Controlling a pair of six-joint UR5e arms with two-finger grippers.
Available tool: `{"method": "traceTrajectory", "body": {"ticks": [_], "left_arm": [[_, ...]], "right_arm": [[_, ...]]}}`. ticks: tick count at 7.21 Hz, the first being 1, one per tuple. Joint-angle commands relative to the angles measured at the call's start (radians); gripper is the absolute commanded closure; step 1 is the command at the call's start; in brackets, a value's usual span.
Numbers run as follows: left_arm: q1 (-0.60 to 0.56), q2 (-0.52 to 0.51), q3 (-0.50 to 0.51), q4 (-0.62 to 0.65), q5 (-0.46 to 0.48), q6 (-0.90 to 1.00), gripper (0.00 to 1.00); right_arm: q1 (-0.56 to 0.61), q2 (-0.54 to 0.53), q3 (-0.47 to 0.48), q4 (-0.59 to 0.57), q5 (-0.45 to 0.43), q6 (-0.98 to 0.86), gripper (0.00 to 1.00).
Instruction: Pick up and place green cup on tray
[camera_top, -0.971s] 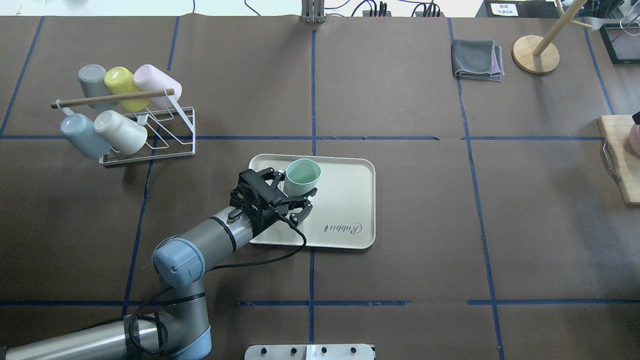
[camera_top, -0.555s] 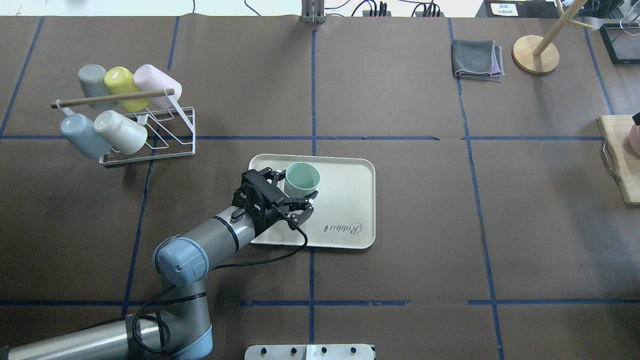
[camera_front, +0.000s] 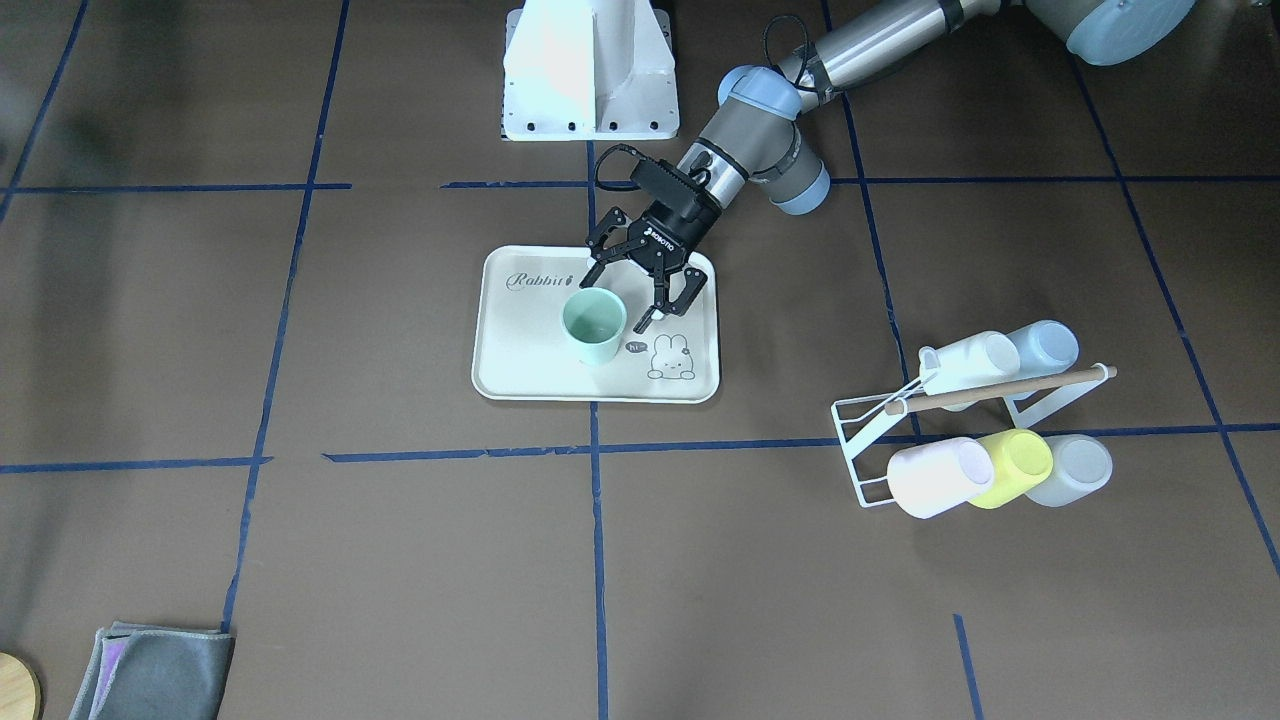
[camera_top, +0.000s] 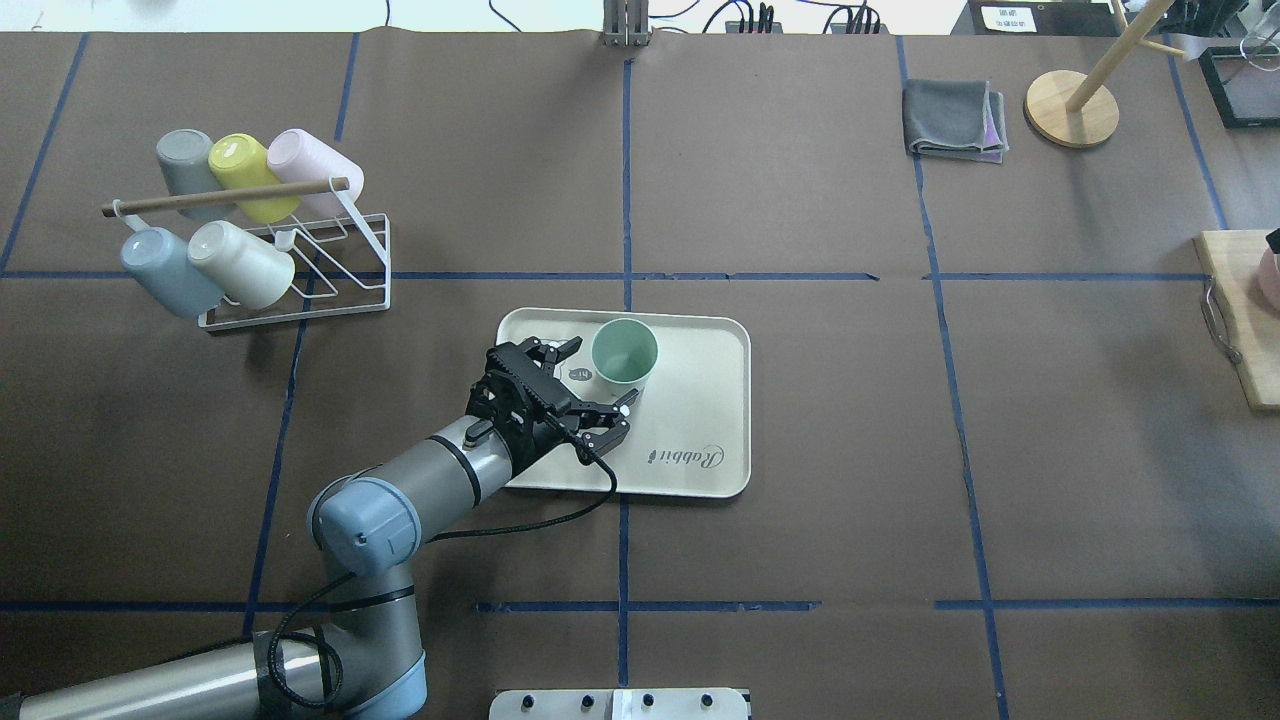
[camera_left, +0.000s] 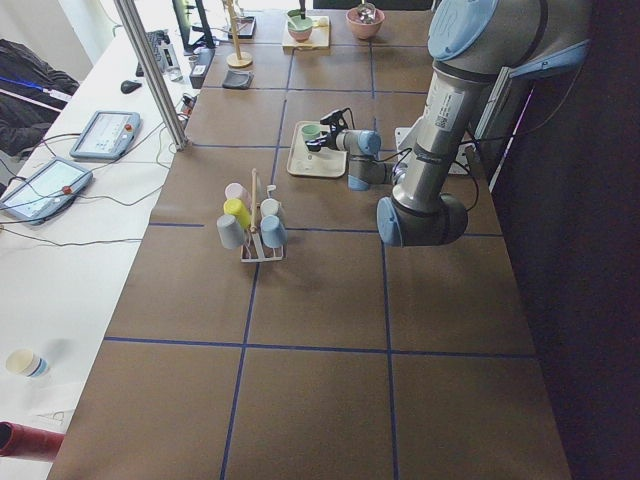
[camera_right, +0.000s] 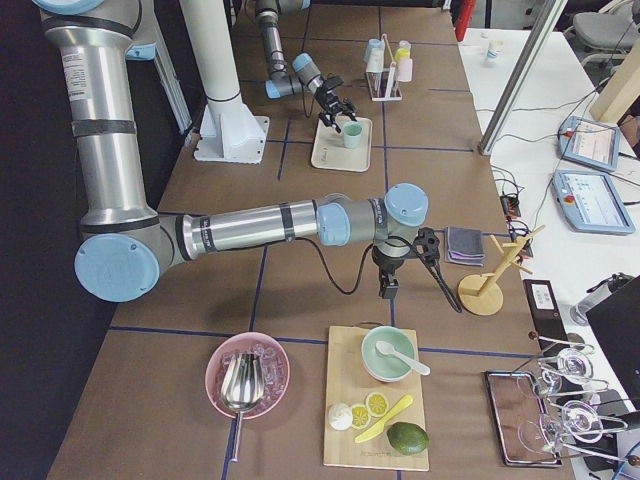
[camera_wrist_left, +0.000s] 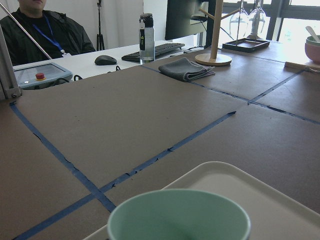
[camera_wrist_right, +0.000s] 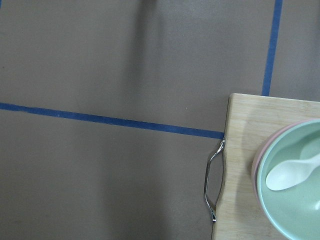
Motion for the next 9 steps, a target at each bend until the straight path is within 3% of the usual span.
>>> {"method": "traceTrajectory", "body": {"ticks": [1, 4, 7, 9], "left_arm": [[-0.005, 0.0, -0.009, 0.0, -0.001, -0.005, 0.01], [-0.029, -0.002, -0.069, 0.058, -0.012, -0.003, 0.01], [-0.067, -0.002, -0.255, 0.329, -0.03, -0.008, 0.01], [-0.177, 0.003, -0.351, 0.539, -0.187, -0.082, 0.01]], "right_arm": [[0.0, 0.0, 0.0, 0.002, 0.0, 0.0, 0.0], [0.0, 0.005, 0.0, 0.002, 0.0, 0.0, 0.0], [0.006, 0.006, 0.004, 0.002, 0.002, 0.0, 0.0], [0.012, 0.005, 0.008, 0.002, 0.002, 0.0, 0.0]]}}
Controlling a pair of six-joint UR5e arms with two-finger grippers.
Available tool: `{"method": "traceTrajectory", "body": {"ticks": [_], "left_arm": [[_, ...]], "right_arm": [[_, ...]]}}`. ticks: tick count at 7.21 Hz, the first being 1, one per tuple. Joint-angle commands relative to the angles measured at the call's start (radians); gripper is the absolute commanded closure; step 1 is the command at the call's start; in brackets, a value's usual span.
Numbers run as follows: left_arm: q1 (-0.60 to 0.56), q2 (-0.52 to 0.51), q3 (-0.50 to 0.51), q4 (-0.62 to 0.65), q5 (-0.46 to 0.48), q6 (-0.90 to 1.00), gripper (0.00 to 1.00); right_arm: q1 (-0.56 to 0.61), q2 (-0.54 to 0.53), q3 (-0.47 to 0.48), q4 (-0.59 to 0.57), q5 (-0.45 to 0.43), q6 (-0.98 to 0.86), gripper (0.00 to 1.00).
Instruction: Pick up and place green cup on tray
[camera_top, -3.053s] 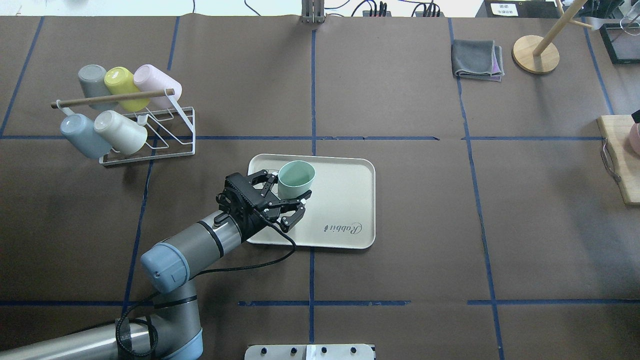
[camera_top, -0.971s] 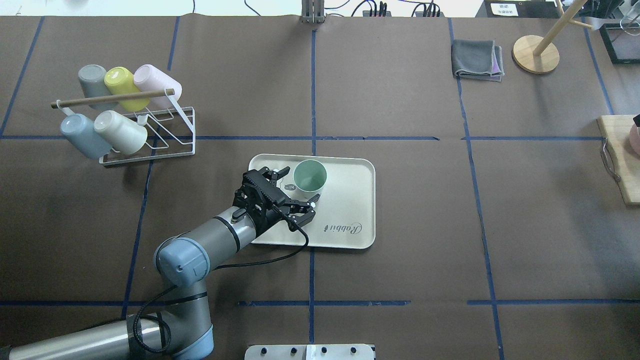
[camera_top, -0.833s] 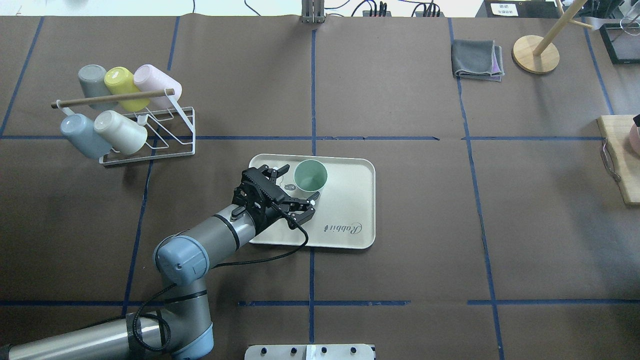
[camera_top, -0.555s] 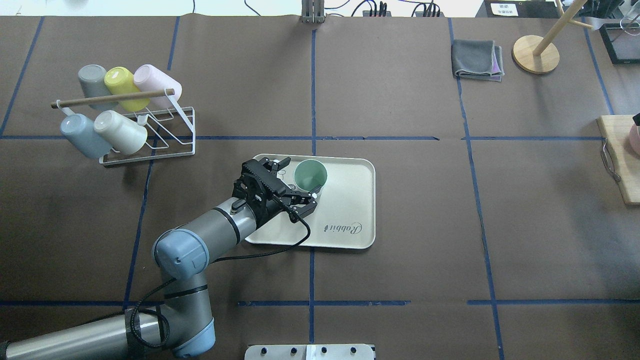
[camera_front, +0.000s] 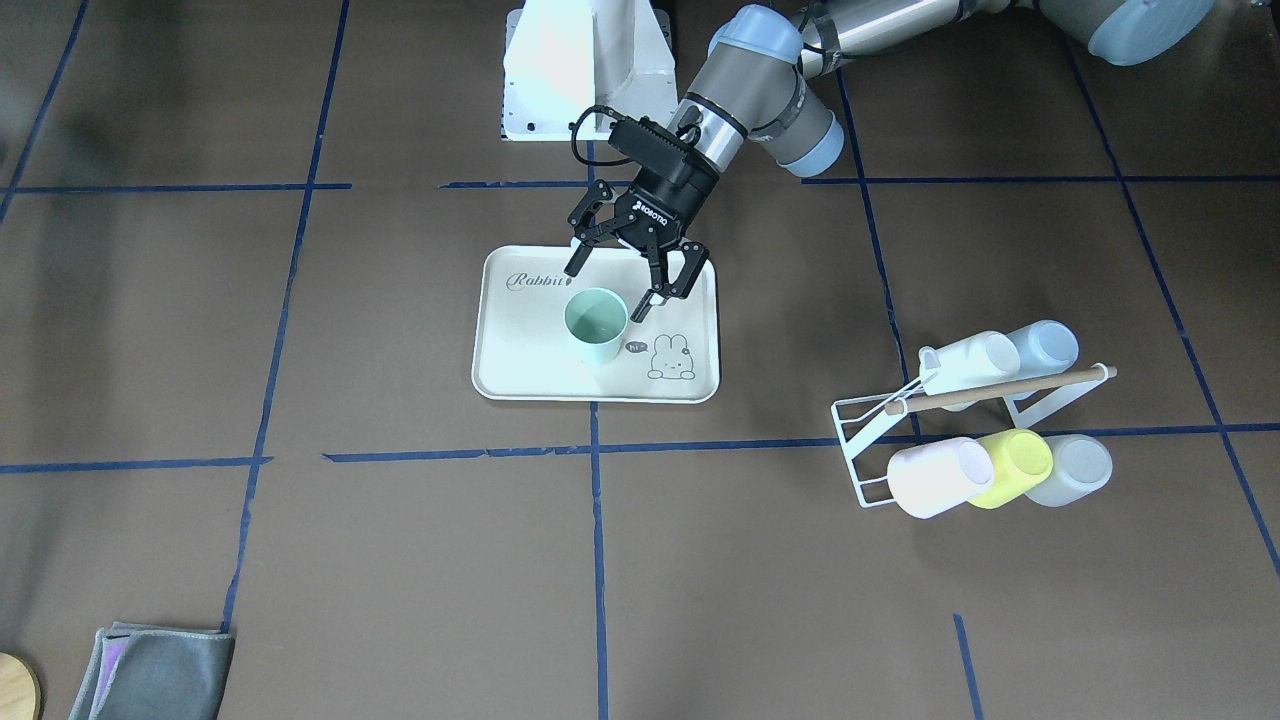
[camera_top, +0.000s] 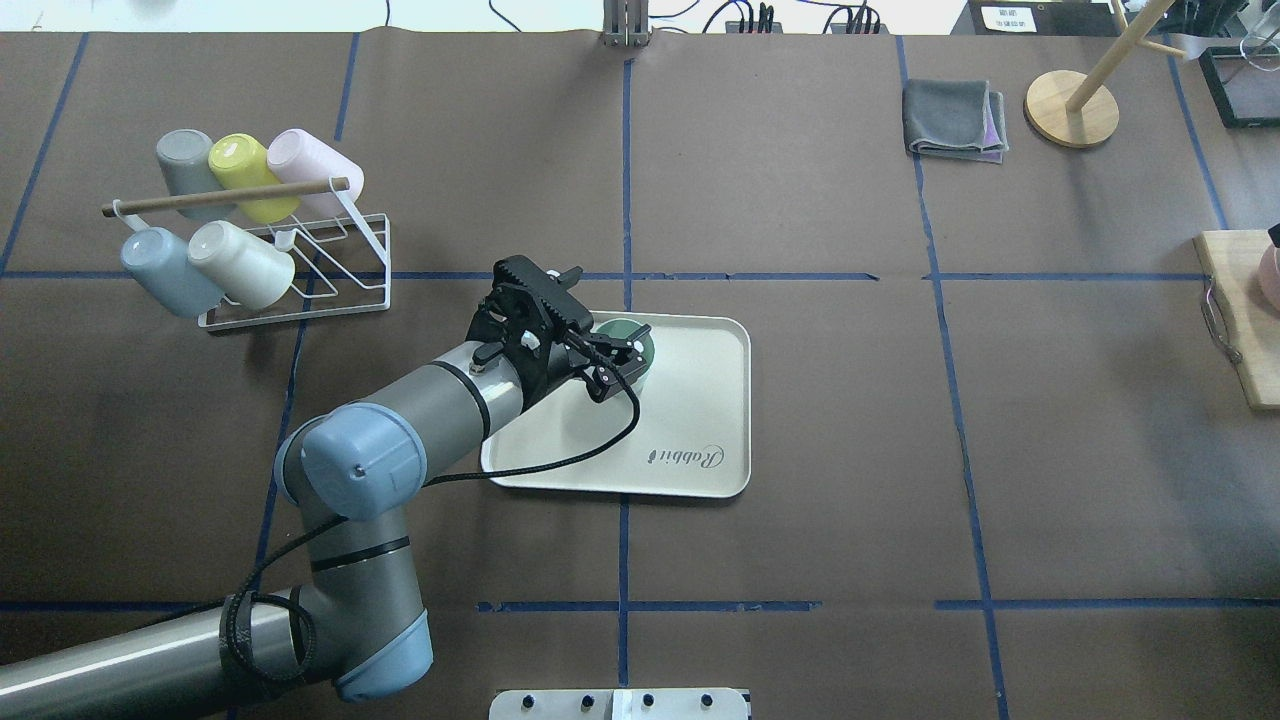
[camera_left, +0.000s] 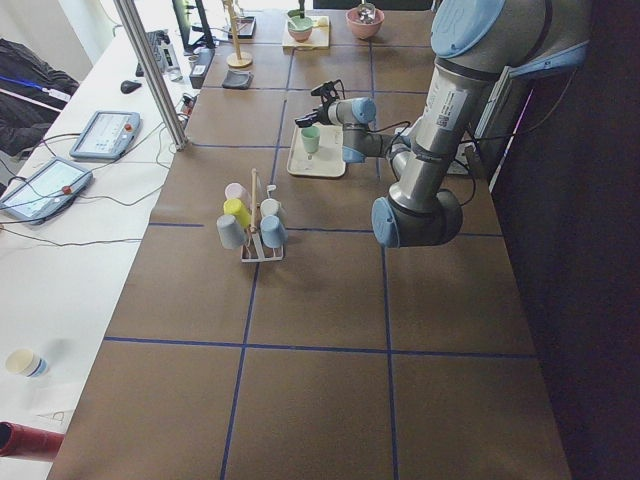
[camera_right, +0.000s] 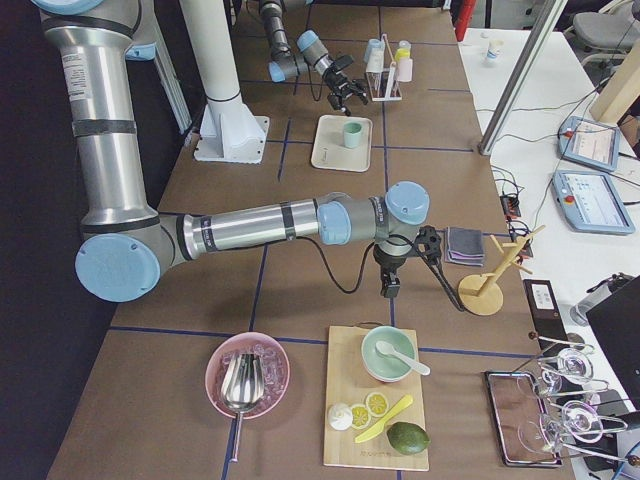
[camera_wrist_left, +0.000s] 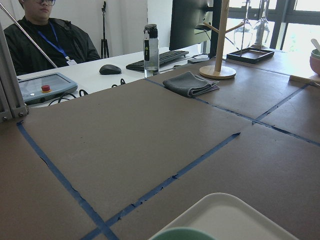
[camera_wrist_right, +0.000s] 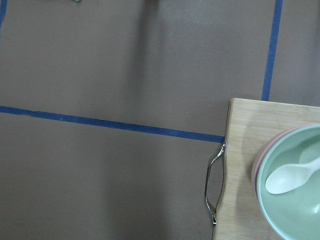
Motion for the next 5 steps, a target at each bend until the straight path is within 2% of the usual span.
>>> {"method": "traceTrajectory", "body": {"ticks": [1, 2, 3, 4, 5], "left_arm": [[-0.149, 0.011, -0.158, 0.277, -0.219, -0.054, 0.01], [-0.241, 0.011, -0.243, 0.438, -0.331, -0.054, 0.01], [-0.342, 0.011, -0.281, 0.529, -0.462, -0.054, 0.01], [-0.466, 0.049, -0.285, 0.562, -0.621, -0.056, 0.01], [-0.625, 0.118, -0.285, 0.593, -0.833, -0.051, 0.01]], "right_arm": [[0.005, 0.0, 0.006, 0.0, 0.0, 0.0, 0.0], [0.005, 0.0, 0.006, 0.0, 0.002, 0.0, 0.0], [0.005, 0.0, 0.003, 0.0, 0.0, -0.006, 0.0], [0.014, 0.003, 0.0, 0.002, 0.002, -0.017, 0.0], [0.021, 0.003, 0.0, 0.0, 0.0, -0.012, 0.0]]}}
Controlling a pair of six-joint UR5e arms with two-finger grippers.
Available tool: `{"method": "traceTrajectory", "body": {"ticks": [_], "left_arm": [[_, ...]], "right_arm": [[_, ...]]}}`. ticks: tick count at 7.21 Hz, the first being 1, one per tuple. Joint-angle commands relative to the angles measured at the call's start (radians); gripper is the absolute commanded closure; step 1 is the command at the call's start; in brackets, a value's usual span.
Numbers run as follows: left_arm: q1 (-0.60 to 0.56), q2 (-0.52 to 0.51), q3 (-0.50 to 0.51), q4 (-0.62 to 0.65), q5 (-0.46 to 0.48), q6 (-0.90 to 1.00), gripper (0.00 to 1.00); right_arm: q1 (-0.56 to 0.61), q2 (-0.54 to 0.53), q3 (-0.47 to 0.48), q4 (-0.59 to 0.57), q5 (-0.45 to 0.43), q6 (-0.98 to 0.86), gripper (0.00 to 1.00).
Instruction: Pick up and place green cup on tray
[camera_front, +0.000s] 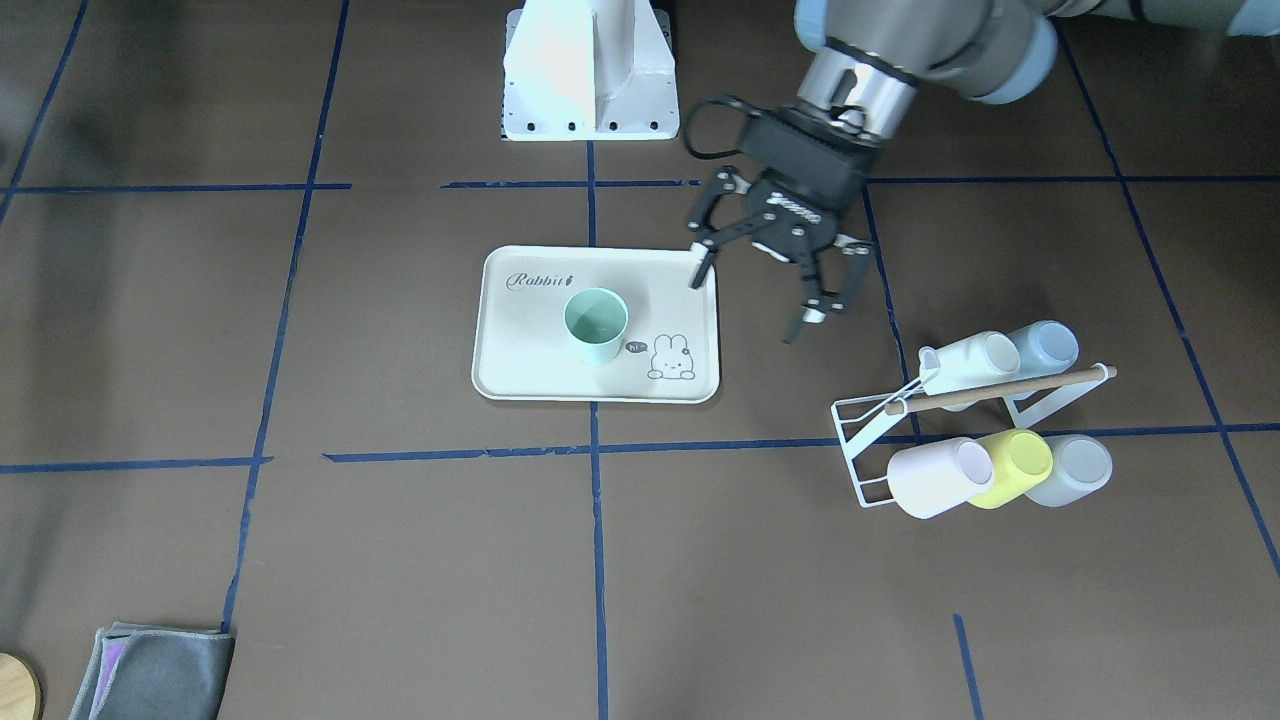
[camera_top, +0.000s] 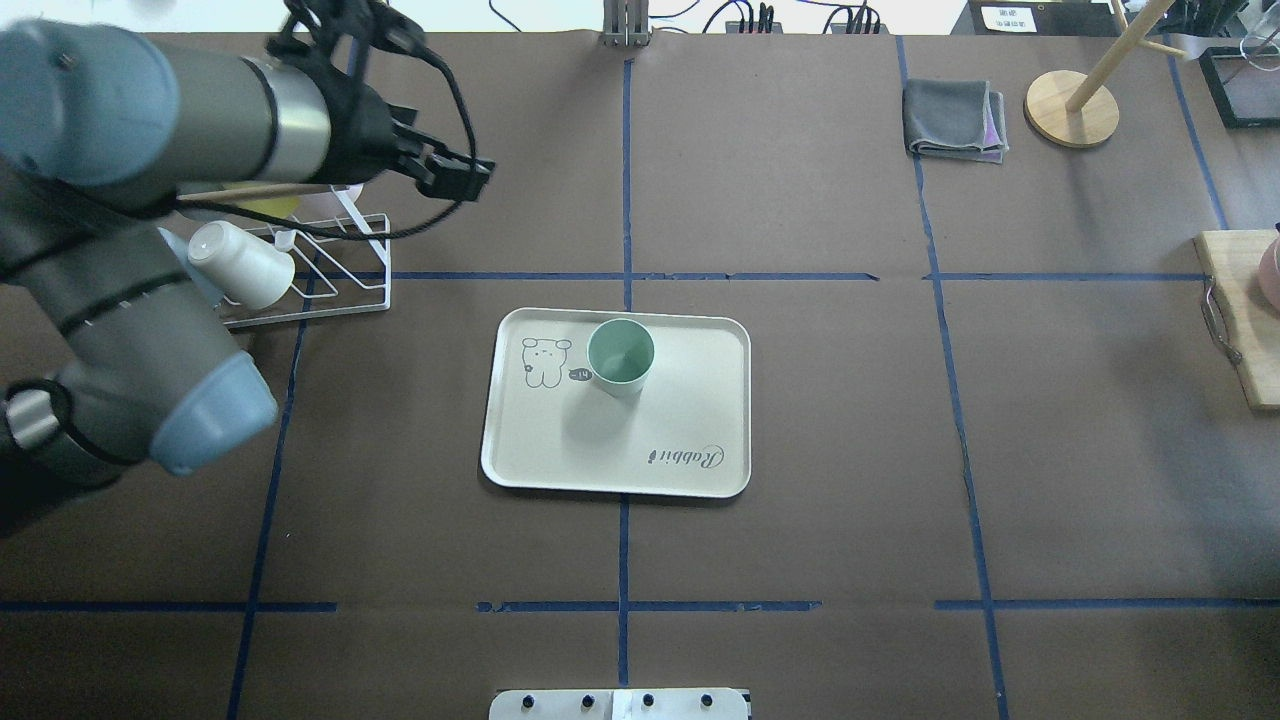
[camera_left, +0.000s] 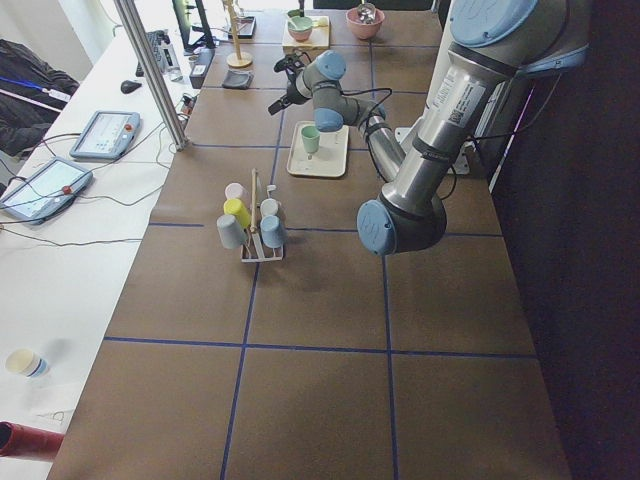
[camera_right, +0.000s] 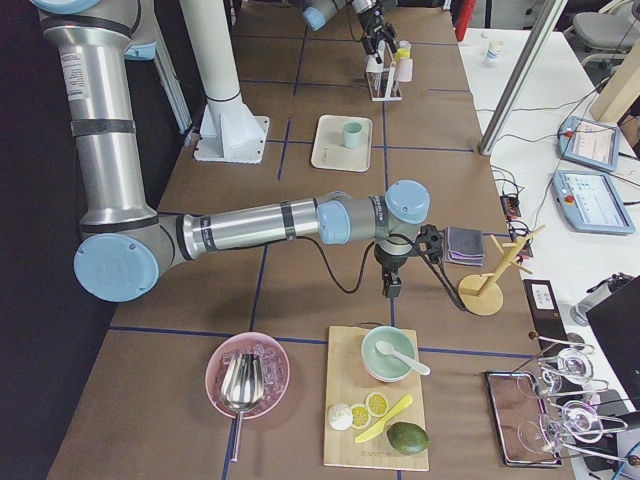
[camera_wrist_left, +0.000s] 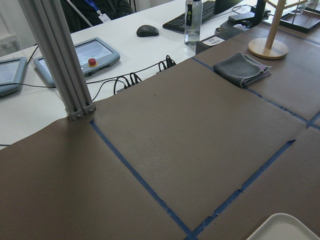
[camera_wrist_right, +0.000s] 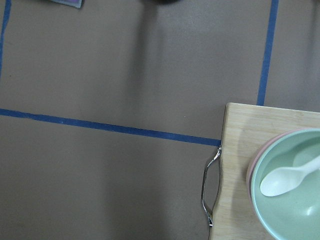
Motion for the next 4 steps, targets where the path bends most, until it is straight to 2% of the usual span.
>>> {"method": "traceTrajectory", "body": {"ticks": [1, 2, 3, 4], "left_arm": [[-0.339, 0.115, 0.01, 0.092, -0.417, 0.01, 0.01], [-0.482, 0.158, 0.065, 0.141, -0.559, 0.012, 0.01], [-0.576, 0.207, 0.119, 0.149, -0.638, 0.092, 0.01], [-0.633, 0.276, 0.162, 0.171, -0.637, 0.306, 0.0]], "right_arm": [[0.014, 0.0, -0.001, -0.001, 0.001, 0.007, 0.0], [0.014, 0.009, -0.006, -0.001, -0.001, 0.012, 0.0], [0.03, 0.007, -0.009, -0.001, -0.004, 0.009, 0.0], [0.044, 0.006, -0.007, -0.001, -0.008, 0.007, 0.0]]}}
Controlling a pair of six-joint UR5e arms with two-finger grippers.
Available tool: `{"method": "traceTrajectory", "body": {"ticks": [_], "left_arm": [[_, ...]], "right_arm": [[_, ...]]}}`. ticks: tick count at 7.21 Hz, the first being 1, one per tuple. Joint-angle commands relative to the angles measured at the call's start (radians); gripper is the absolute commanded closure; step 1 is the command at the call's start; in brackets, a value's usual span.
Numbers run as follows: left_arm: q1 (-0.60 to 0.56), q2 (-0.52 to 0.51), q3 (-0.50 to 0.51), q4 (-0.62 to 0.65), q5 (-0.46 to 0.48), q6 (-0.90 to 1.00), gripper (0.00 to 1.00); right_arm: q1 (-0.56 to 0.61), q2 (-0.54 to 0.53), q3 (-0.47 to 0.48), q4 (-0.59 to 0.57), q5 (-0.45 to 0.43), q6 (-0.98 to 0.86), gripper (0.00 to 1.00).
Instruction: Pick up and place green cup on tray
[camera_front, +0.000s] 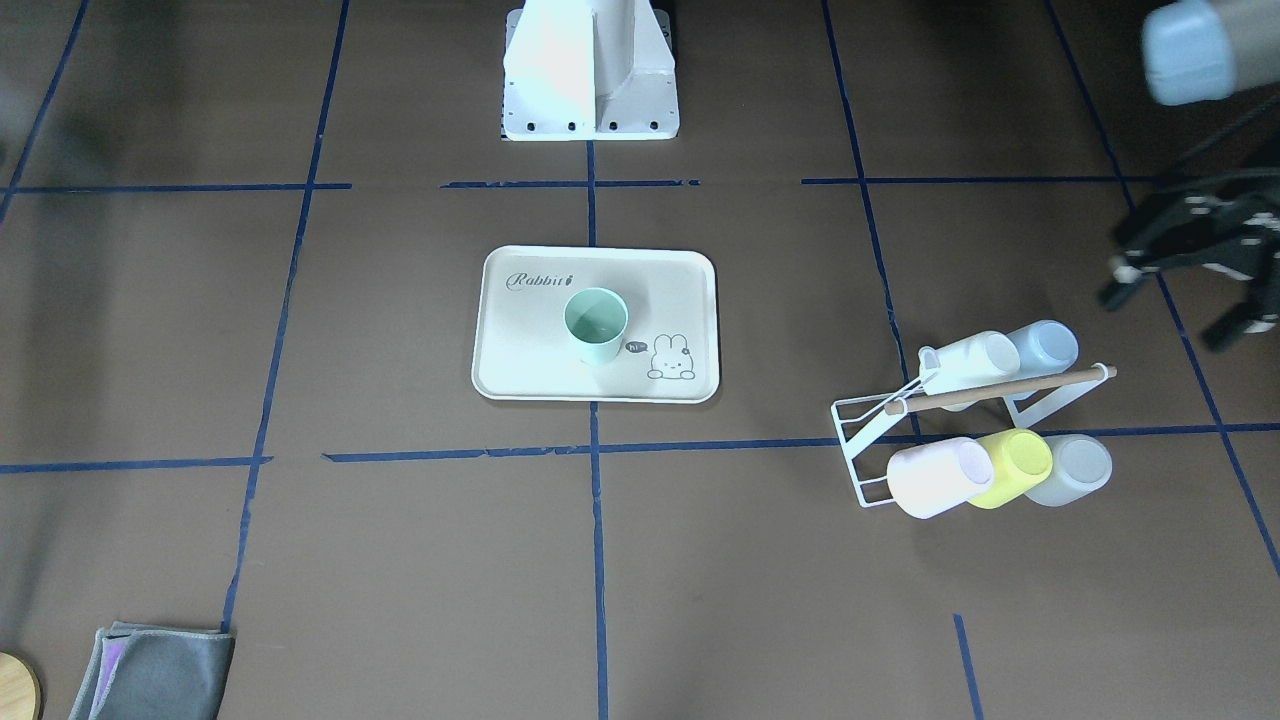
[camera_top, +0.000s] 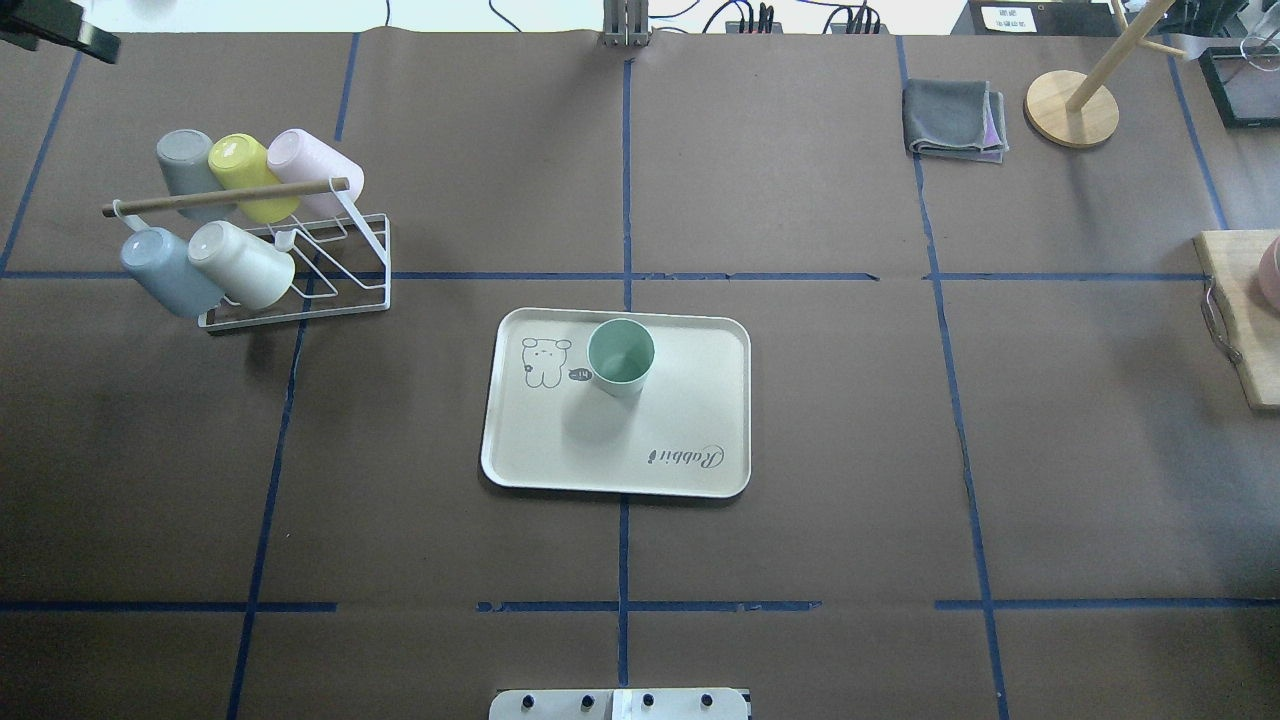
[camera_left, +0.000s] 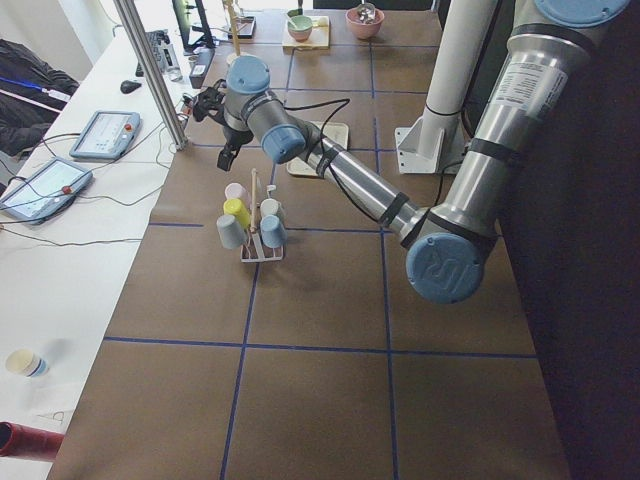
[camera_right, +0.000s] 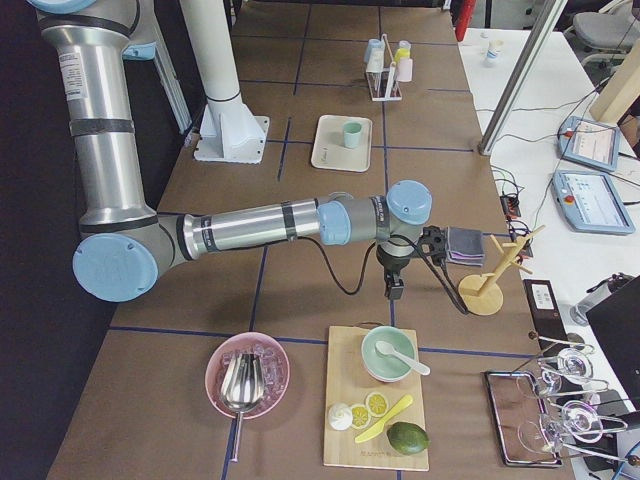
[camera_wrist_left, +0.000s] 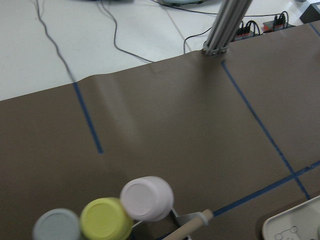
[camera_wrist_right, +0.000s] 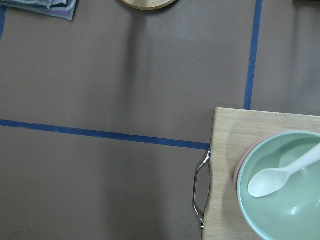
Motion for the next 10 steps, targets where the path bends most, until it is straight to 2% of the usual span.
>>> {"method": "traceTrajectory", "body": {"ticks": [1, 2, 3, 4, 6, 9, 10], "left_arm": [[-0.142, 0.083, 0.124, 0.114, -0.045, 0.31, 0.0], [-0.148, 0.09, 0.201, 0.2, -0.002, 0.42, 0.0], [-0.147, 0.128, 0.273, 0.266, 0.109, 0.51, 0.0], [-0.145, 0.174, 0.296, 0.274, 0.154, 0.605, 0.0], [-0.147, 0.252, 0.283, 0.27, 0.146, 0.627, 0.0], [-0.166, 0.265, 0.257, 0.334, 0.06, 0.624, 0.0], [-0.194, 0.265, 0.249, 0.351, 0.06, 0.624, 0.0]], "right_arm": [[0.016, -0.002, -0.002, 0.0, -0.006, -0.001, 0.0], [0.016, -0.004, -0.002, 0.0, -0.006, -0.003, 0.0], [0.025, -0.002, -0.002, 0.0, -0.005, 0.005, 0.0], [0.031, -0.002, -0.002, -0.003, 0.0, 0.009, 0.0], [0.038, -0.007, -0.003, -0.006, 0.003, 0.009, 0.0], [0.038, -0.008, -0.01, -0.006, 0.006, 0.009, 0.0], [0.039, -0.008, -0.01, -0.006, 0.008, 0.009, 0.0]]}}
